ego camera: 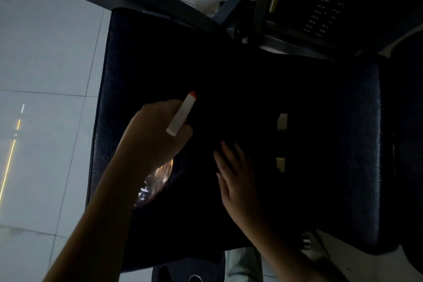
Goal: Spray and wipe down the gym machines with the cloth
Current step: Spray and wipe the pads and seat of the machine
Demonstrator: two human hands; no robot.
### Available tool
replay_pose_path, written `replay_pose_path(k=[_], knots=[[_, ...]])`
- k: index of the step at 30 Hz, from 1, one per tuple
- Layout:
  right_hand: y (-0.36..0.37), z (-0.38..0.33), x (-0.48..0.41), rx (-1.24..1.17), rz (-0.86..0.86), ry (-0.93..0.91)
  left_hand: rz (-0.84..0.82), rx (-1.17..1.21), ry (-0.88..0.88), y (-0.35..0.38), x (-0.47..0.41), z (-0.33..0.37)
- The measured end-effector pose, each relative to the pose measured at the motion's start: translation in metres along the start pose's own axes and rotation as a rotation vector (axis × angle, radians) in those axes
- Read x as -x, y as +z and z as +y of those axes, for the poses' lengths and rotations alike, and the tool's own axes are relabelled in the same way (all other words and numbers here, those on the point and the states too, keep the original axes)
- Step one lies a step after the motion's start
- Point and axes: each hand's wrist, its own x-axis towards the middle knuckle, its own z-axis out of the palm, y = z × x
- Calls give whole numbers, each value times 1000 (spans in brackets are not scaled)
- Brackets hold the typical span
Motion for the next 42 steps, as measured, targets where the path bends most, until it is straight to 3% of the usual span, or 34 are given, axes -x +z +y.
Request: replay_pose_path(k=[4,9,12,16,21,24,27,29,32,34,38,42], knots=[[-12,35,3,7,-14,-31,-27,-18,-6,0,4,0],[-19,31,-90,-119,31,267,-1,-25,-12,-1,2,0],[-10,9,-95,-15,27,252,27,-41,-3,-1,-1,2],[-9,22,-40,80,-30,79,135,236,-68,-9,-18,11],[-24,29,-22,240,6,271,180,375,-71,-10,-48,20],[-24,17,-19,139,22,389,209,368,-72,-9,-53,18],[-22,19,-41,34,87,322,236,373,-69,-9,-52,17],[-29,24,-77,20,72,301,234,340,-37,-8,-50,17],[-34,21,-143,-9,45,420,216,290,-3,-6,-52,12],[-26,9,-155,26,34,365,197,219,8,-5,-56,8],[-19,19,-115,133,-69,35,175,276,-31,-6,-56,7],[-33,43,-147,115,-61,81,210,333,-37,-7,-55,11]])
